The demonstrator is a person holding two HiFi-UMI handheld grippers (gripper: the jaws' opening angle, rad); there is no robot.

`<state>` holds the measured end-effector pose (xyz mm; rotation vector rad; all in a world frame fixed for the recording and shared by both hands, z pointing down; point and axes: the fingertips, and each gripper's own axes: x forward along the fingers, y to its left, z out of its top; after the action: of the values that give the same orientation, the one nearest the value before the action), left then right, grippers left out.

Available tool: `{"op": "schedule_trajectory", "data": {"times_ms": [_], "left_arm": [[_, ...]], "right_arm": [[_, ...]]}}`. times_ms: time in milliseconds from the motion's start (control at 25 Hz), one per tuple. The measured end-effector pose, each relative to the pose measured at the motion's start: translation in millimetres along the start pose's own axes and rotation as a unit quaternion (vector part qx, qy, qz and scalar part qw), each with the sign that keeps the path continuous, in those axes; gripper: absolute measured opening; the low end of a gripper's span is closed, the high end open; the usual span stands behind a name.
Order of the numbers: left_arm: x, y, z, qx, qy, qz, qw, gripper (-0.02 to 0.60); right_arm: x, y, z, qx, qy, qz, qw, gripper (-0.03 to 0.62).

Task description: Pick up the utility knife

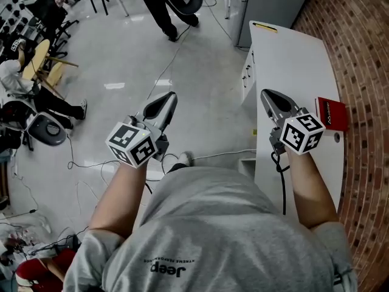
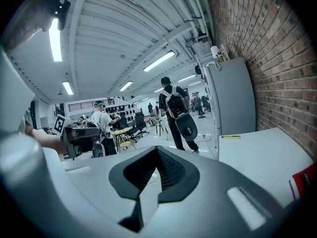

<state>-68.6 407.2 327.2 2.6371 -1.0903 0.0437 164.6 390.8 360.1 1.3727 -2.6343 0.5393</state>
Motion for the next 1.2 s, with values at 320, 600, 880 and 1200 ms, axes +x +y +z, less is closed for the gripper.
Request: {"op": "schedule_trajectory", "data": {"times_ms": [320, 600, 880, 1200], "left_arm": [[37.2, 35.9, 1.7, -0.016, -0.001, -0.016, 0.9997, -0.002], [94.4, 117.5, 14.0, -0.023, 0.006, -0.052, 0.9983, -0.002], [169.9, 218.9, 54.7, -0.01, 0.02, -0.094, 0.9953, -0.002], [224.7, 291.8, 81.0, -0.005, 0.032, -0.119, 0.9924, -0.002]], "right_arm": [[26.0, -22.0, 3.5, -0.002, 0.011, -0.009, 1.0, 0.009], [99.4, -52.6, 28.4, -0.001, 0.006, -0.035, 0.999, 0.009], [208.8, -77.5, 72.6, 0.006, -0.003, -0.044, 0.999, 0.009], [305.0, -104.6, 114.8, 0.005, -0.003, -0.039, 0.999, 0.009]]}}
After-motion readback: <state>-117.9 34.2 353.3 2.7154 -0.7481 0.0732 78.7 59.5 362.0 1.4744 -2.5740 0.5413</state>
